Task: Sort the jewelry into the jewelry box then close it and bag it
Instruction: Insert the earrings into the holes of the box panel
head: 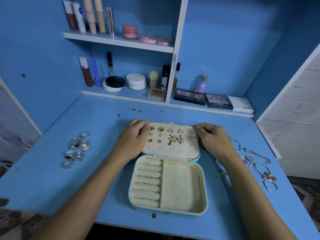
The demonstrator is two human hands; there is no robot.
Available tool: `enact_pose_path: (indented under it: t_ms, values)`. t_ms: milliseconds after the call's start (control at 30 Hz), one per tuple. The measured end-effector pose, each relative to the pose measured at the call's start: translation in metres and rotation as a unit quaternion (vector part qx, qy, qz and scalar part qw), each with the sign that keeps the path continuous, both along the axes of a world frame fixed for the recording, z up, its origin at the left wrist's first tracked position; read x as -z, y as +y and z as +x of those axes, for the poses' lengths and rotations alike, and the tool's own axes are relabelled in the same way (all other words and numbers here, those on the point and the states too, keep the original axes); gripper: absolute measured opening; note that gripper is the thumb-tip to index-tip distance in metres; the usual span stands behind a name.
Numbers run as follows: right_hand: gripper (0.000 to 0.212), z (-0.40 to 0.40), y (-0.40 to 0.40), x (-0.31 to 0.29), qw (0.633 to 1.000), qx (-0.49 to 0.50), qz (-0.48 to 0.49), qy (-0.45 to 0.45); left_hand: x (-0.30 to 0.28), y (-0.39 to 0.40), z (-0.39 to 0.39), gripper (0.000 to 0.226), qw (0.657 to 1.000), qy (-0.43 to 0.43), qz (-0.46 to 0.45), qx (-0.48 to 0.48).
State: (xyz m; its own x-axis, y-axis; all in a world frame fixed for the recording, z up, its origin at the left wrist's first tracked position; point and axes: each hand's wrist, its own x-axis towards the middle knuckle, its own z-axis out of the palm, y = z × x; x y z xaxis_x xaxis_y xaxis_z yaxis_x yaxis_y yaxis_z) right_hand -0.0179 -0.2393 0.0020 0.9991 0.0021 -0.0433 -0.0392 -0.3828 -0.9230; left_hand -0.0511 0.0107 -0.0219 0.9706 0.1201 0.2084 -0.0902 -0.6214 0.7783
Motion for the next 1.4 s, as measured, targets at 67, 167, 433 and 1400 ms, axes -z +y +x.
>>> enact_pose_path:
  t_ms: [67, 167, 433, 1400]
  values:
    - [0.023, 0.004, 0.0, -0.002, 1.0, -0.006, -0.027, -0.005, 0.001, 0.0, 0.001, 0.031, 1.0, 0.001, 0.005, 0.001]
    - [0.024, 0.014, 0.004, -0.008, 0.996, -0.014, -0.082, -0.023, 0.001, 0.001, 0.002, 0.031, 1.0, -0.001, 0.01, 0.005]
    - [0.016, 0.051, 0.039, -0.032, 0.971, -0.116, -0.18, -0.103, 0.0, 0.0, 0.0, 0.034, 1.0, -0.004, 0.003, 0.004]
    - [0.031, 0.129, 0.214, -0.036, 0.817, -0.448, -0.34, -0.126, 0.003, 0.001, 0.005, 0.037, 0.999, -0.034, 0.003, 0.004]
